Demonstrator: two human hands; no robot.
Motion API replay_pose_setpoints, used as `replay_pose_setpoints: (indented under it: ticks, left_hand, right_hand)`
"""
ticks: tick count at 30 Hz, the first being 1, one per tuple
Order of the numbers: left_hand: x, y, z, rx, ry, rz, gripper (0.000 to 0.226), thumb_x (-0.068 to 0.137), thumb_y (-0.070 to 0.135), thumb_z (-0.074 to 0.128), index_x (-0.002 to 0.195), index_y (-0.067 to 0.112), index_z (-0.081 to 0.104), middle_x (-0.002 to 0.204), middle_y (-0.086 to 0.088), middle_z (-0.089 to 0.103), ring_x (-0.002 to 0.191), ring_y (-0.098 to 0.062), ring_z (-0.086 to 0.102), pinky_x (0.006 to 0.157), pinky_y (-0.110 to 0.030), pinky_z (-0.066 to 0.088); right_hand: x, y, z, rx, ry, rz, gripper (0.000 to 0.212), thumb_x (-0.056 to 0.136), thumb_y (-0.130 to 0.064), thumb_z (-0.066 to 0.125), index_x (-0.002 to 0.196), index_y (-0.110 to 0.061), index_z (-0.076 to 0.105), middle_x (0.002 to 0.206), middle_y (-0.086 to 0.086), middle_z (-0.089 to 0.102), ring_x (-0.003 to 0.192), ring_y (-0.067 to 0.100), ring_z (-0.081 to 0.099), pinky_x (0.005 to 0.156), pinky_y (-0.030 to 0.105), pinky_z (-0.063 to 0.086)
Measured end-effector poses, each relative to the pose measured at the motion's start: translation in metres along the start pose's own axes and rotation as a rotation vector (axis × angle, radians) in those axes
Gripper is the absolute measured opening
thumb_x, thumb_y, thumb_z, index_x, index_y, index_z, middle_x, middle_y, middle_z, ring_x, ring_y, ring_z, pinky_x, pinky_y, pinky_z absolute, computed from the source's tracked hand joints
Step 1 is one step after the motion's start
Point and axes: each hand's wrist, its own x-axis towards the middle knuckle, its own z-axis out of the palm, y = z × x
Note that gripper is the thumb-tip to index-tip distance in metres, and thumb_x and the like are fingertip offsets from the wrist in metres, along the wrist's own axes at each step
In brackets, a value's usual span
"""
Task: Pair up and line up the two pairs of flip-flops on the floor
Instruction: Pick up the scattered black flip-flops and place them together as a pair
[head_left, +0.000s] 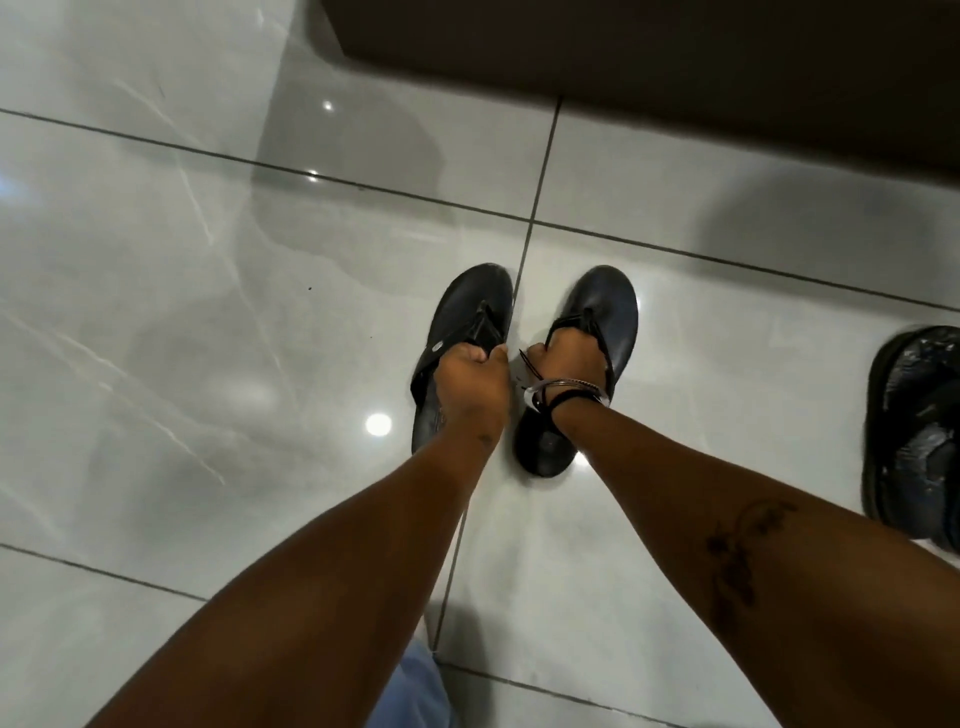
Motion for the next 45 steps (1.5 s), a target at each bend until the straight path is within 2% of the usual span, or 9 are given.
replay_pose_setpoints:
  ticks: [5, 10, 16, 22, 28, 31, 35, 38, 45]
  left_hand:
    - [0.027, 0.007, 0.019, 0.104, -0.024, 0.031, 0.042, 0.082, 0.012, 0.072, 0.054, 0.017, 0.041, 0.055, 0.001, 0.049, 0.052, -0.014, 0.047, 0.061, -0.029, 0.047]
    - [0.036, -0.006, 0.022, 0.173, 0.005, 0.054, 0.043, 0.08, 0.021, 0.076, 0.051, 0.019, 0.045, 0.053, 0.003, 0.053, 0.05, -0.014, 0.053, 0.061, -0.032, 0.053]
    - [0.036, -0.011, 0.025, 0.221, -0.091, 0.079, 0.047, 0.082, 0.024, 0.075, 0.049, 0.019, 0.042, 0.053, -0.003, 0.052, 0.051, -0.019, 0.05, 0.061, -0.035, 0.053]
    - [0.03, -0.011, 0.024, 0.203, -0.113, 0.088, 0.04, 0.088, 0.024, 0.07, 0.054, 0.006, 0.056, 0.049, -0.001, 0.051, 0.042, -0.009, 0.044, 0.042, -0.011, 0.041]
    - [0.01, -0.006, 0.011, 0.245, -0.163, 0.139, 0.03, 0.093, 0.015, 0.06, 0.075, -0.01, 0.061, 0.064, -0.011, 0.054, 0.055, -0.014, 0.046, 0.046, -0.005, 0.038]
    - [-0.008, 0.0, -0.001, 0.265, -0.172, 0.167, 0.028, 0.092, 0.013, 0.06, 0.074, -0.008, 0.057, 0.065, -0.012, 0.054, 0.058, -0.017, 0.048, 0.058, -0.021, 0.044]
    - [-0.034, 0.008, -0.024, 0.49, -0.174, 0.313, 0.028, 0.092, 0.027, 0.061, 0.088, -0.001, 0.063, 0.088, -0.017, 0.065, 0.081, -0.033, 0.063, 0.07, -0.036, 0.049]
    - [-0.052, 0.021, -0.034, 0.638, -0.114, 0.409, 0.034, 0.092, 0.033, 0.059, 0.107, 0.003, 0.065, 0.112, -0.017, 0.063, 0.101, -0.033, 0.063, 0.082, -0.037, 0.051]
    - [-0.049, 0.026, -0.02, 0.763, -0.152, 0.406, 0.046, 0.09, 0.043, 0.056, 0.116, 0.005, 0.061, 0.121, -0.016, 0.062, 0.114, -0.032, 0.058, 0.1, -0.045, 0.048]
  right_hand:
    - [-0.001, -0.005, 0.015, 0.04, -0.001, -0.02, 0.029, 0.094, -0.022, 0.052, 0.087, 0.0, 0.07, 0.085, 0.018, 0.072, 0.079, 0.034, 0.067, 0.06, 0.029, 0.039]
    - [-0.003, 0.002, 0.02, -0.007, -0.051, -0.101, 0.029, 0.095, -0.018, 0.049, 0.088, 0.0, 0.071, 0.089, 0.019, 0.072, 0.083, 0.034, 0.067, 0.062, 0.029, 0.043]
    - [-0.011, 0.011, 0.02, 0.018, -0.11, -0.206, 0.03, 0.095, -0.014, 0.044, 0.096, 0.001, 0.069, 0.1, 0.02, 0.07, 0.093, 0.036, 0.066, 0.084, 0.041, 0.054]
    - [-0.009, 0.024, 0.012, 0.011, -0.192, -0.281, 0.023, 0.091, -0.019, 0.053, 0.096, -0.001, 0.068, 0.103, 0.019, 0.069, 0.096, 0.036, 0.064, 0.08, 0.037, 0.05]
    - [-0.024, 0.054, -0.004, -0.01, -0.226, -0.301, 0.021, 0.089, -0.019, 0.052, 0.09, -0.006, 0.068, 0.097, 0.016, 0.067, 0.089, 0.034, 0.063, 0.072, 0.034, 0.049]
    - [-0.036, 0.065, -0.021, -0.02, -0.209, -0.296, 0.023, 0.09, -0.023, 0.052, 0.091, -0.005, 0.066, 0.1, 0.016, 0.064, 0.089, 0.035, 0.062, 0.074, 0.037, 0.053]
    - [-0.052, 0.073, -0.047, -0.148, -0.133, -0.315, 0.041, 0.088, -0.036, 0.055, 0.121, -0.011, 0.06, 0.123, 0.013, 0.058, 0.113, 0.033, 0.054, 0.091, 0.043, 0.049]
    - [-0.066, 0.076, -0.063, -0.33, -0.133, -0.285, 0.07, 0.088, -0.052, 0.052, 0.145, -0.016, 0.034, 0.153, 0.013, 0.033, 0.141, 0.031, 0.03, 0.114, 0.051, 0.027]
    - [-0.061, 0.072, -0.059, -0.32, -0.037, -0.225, 0.078, 0.092, -0.058, 0.04, 0.153, -0.014, 0.016, 0.162, 0.012, 0.011, 0.149, 0.03, 0.014, 0.118, 0.057, 0.013]
